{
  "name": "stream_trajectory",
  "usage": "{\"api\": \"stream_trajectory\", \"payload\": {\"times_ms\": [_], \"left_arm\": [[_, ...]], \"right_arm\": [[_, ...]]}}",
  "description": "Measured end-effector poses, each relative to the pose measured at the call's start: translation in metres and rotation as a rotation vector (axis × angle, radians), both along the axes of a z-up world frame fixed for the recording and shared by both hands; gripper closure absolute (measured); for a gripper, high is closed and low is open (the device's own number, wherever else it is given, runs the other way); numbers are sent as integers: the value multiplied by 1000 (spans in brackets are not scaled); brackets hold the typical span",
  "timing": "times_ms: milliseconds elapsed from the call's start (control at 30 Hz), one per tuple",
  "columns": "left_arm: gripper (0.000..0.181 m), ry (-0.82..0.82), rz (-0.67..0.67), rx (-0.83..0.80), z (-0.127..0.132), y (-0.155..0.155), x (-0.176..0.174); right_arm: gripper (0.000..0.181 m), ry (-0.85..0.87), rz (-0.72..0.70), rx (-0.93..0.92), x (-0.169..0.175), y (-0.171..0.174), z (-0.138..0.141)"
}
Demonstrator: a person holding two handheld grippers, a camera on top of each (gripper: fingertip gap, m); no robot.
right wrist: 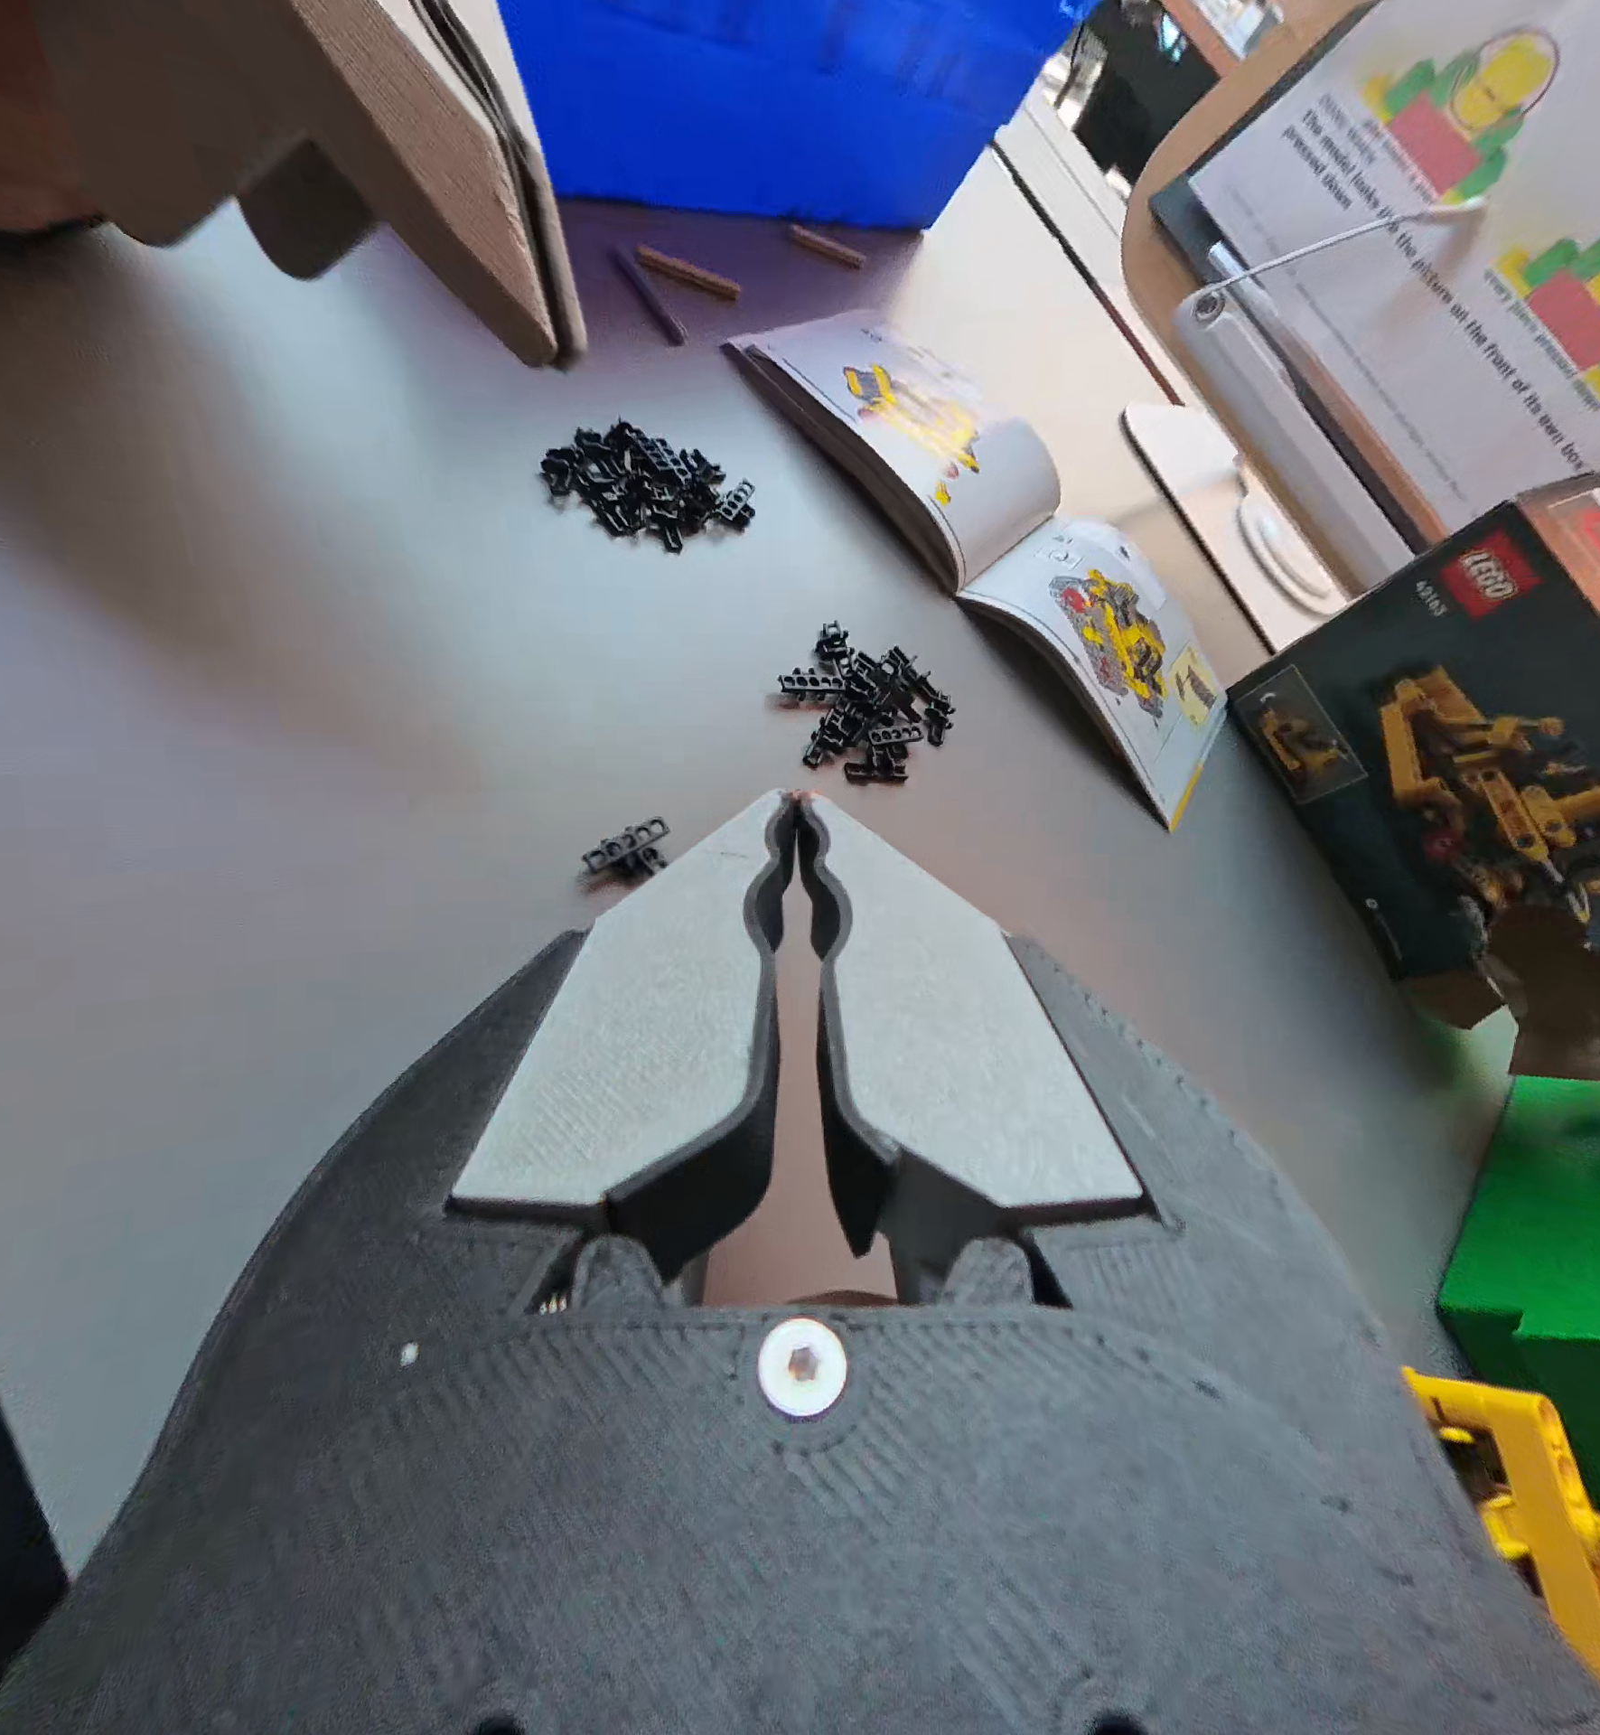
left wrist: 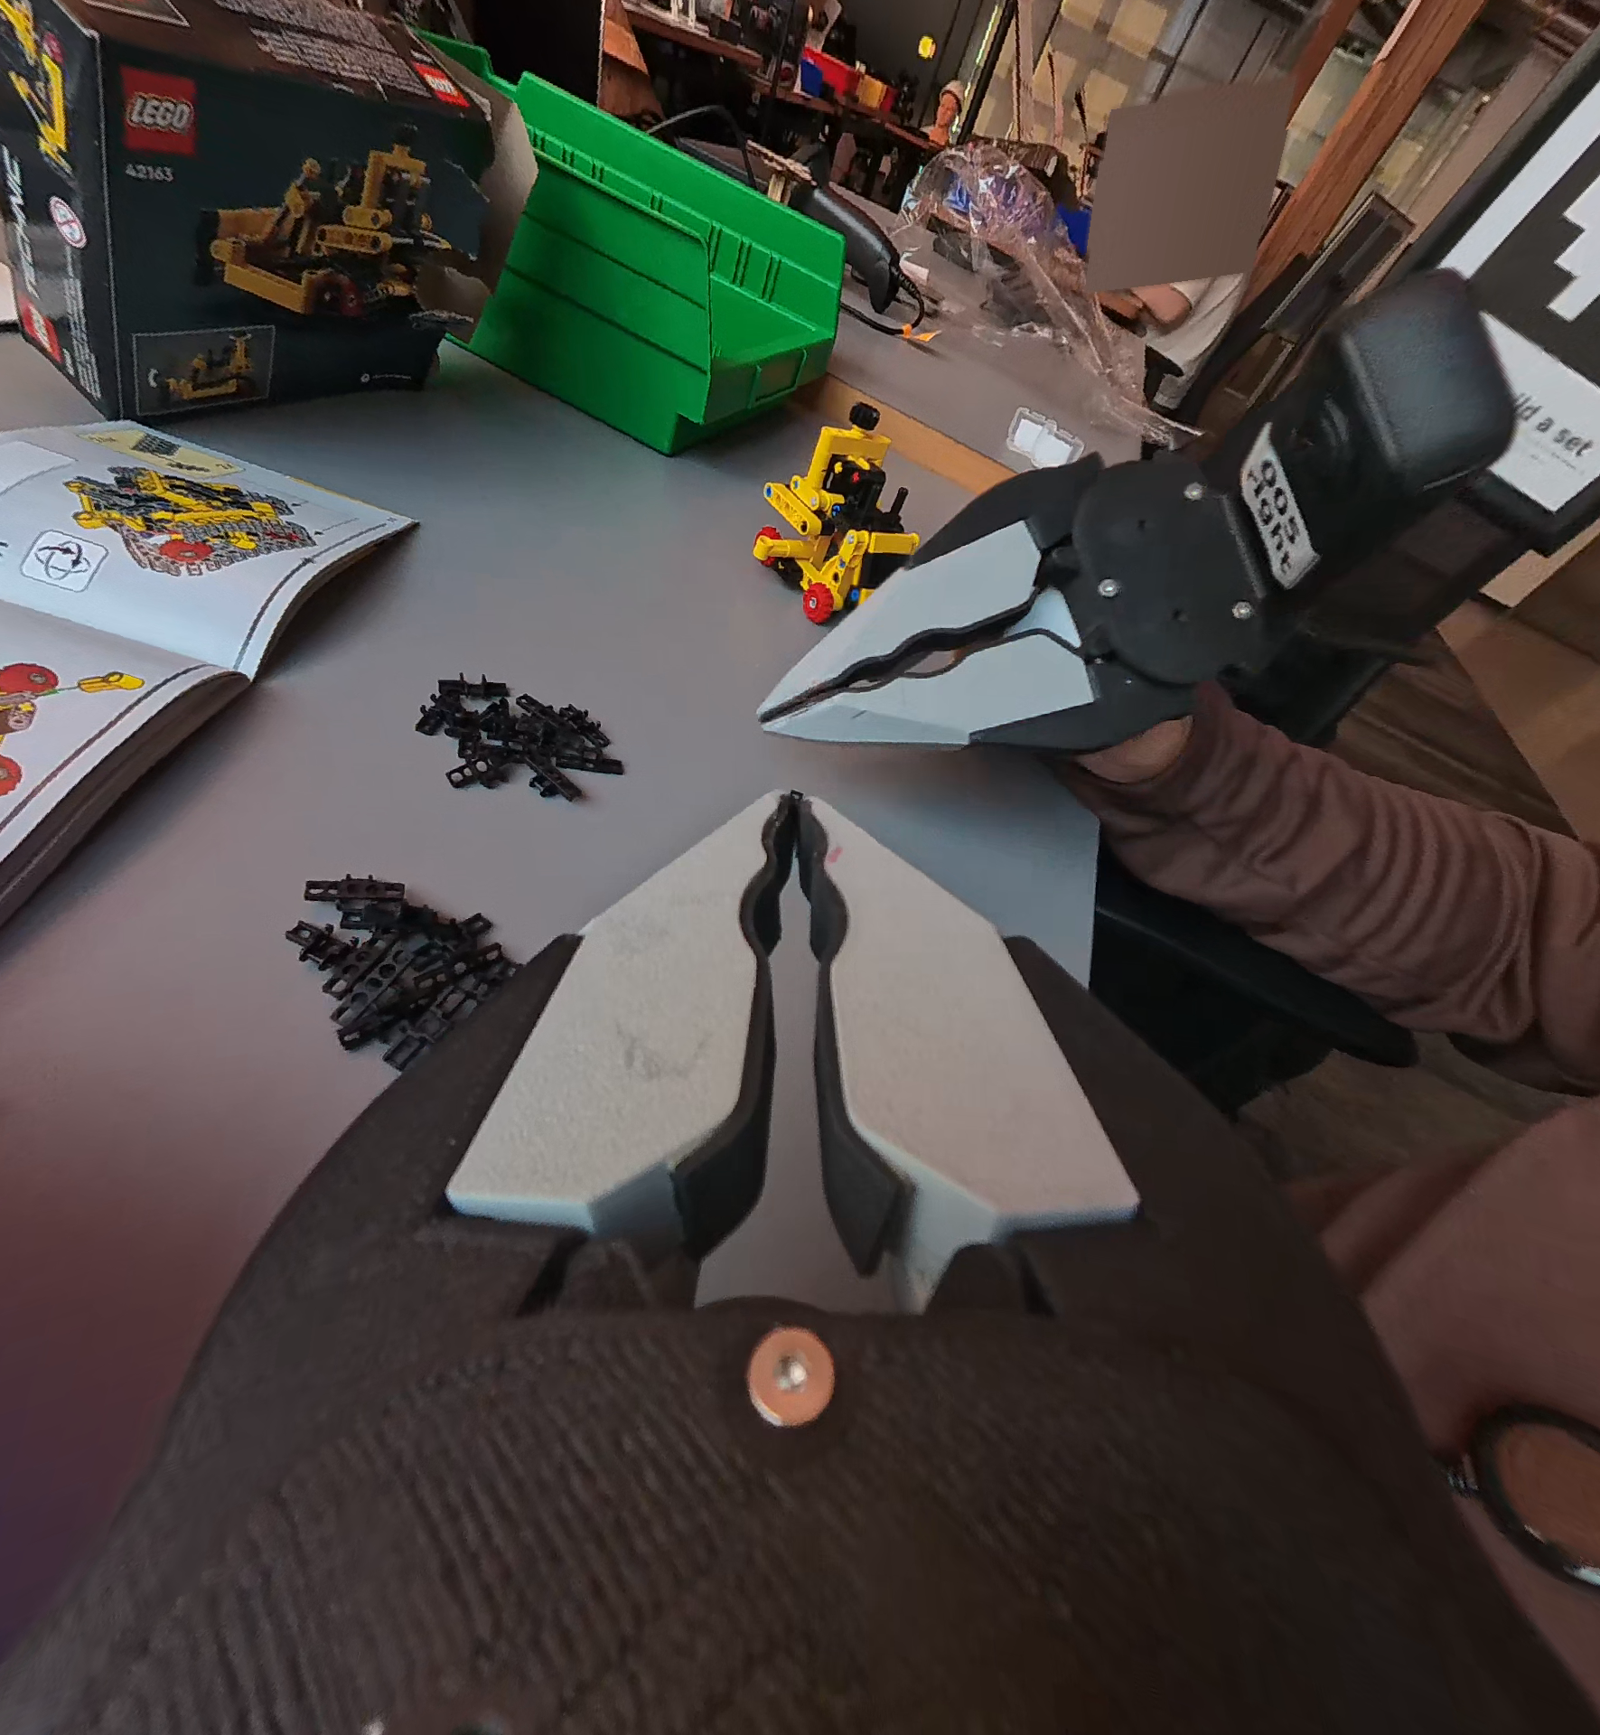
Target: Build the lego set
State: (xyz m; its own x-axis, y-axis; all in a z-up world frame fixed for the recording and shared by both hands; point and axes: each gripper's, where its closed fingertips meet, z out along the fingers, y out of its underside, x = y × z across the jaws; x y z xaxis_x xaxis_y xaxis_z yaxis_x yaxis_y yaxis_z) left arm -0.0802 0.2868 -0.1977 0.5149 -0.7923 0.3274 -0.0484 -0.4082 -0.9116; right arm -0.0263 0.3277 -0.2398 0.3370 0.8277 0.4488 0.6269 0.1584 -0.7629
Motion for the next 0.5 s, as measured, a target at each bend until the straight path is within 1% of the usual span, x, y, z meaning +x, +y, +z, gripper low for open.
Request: {"api": "stream_trajectory", "payload": {"times_ms": [33, 300, 400, 500], "left_arm": [[181, -2, 2, 4, 1, -1, -1], [180, -14, 34, 15, 3, -8, -13], [179, -41, 37, -12, 4, -7, -16], [179, -60, 58, -9, 6, -6, -21]], "right_arm": [[181, -17, -6, -1, 0, 1, -3], [181, -229, -26, 100, 5, -1, -27], [181, -209, -1, 121, 3, -7, -24], [181, -115, -8, 120, 4, -7, -10]]}}
